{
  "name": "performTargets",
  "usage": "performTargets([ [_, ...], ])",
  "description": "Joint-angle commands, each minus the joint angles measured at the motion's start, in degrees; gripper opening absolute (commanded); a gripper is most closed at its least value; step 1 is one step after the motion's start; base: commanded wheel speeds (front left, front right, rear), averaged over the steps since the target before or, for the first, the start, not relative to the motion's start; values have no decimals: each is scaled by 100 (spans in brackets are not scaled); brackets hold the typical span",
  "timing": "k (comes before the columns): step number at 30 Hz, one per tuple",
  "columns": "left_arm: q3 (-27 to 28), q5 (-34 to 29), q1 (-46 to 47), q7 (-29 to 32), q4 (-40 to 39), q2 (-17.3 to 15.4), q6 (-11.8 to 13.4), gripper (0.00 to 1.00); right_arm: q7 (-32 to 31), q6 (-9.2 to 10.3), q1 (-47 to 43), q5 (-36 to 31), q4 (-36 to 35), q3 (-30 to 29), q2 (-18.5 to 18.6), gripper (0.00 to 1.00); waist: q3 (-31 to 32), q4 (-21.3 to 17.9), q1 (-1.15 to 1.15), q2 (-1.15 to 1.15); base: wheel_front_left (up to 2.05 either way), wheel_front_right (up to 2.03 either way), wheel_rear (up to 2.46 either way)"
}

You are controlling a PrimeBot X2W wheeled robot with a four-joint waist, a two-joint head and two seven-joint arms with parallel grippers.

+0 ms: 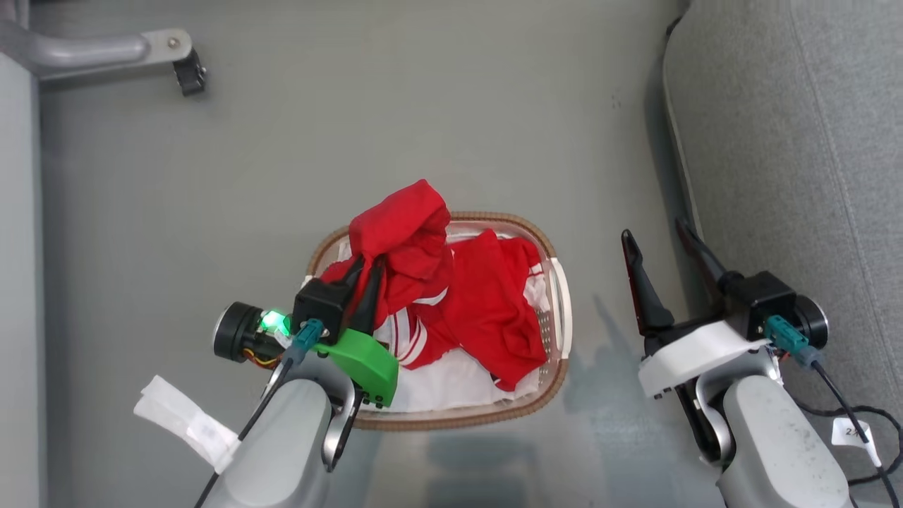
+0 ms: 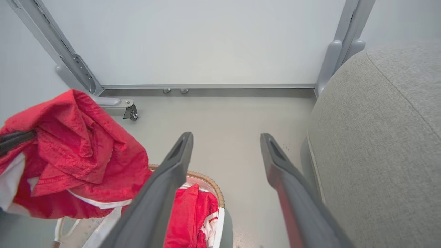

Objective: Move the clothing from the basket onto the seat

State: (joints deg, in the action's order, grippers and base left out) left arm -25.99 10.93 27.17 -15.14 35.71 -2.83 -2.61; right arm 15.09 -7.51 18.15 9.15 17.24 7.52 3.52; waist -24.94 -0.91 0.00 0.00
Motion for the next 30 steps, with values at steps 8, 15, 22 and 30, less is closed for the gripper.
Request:
performTargets([
  [8, 232, -12, -557, -1, -908, -20, -167, 0, 11, 3, -580, 30, 70, 14, -17, 100, 1261, 393, 0, 0, 0, 0, 0],
  [15, 390, 18, -814, -2, -1558, -19, -228, 0, 11, 3, -968, 81, 115, 65, -39, 100, 1699, 417, 0, 0, 0, 0, 0],
  [22, 433, 78, -874, -1, -2195, -19, -250, 0, 11, 3, -1178, 119, 150, 90, -43, 100, 1879, 375, 0, 0, 0, 0, 0],
  [30, 220, 256, -699, 0, -2717, -19, -225, 0, 11, 4, -997, 63, 46, 417, -45, 100, 1858, 387, 0, 0, 0, 0, 0],
])
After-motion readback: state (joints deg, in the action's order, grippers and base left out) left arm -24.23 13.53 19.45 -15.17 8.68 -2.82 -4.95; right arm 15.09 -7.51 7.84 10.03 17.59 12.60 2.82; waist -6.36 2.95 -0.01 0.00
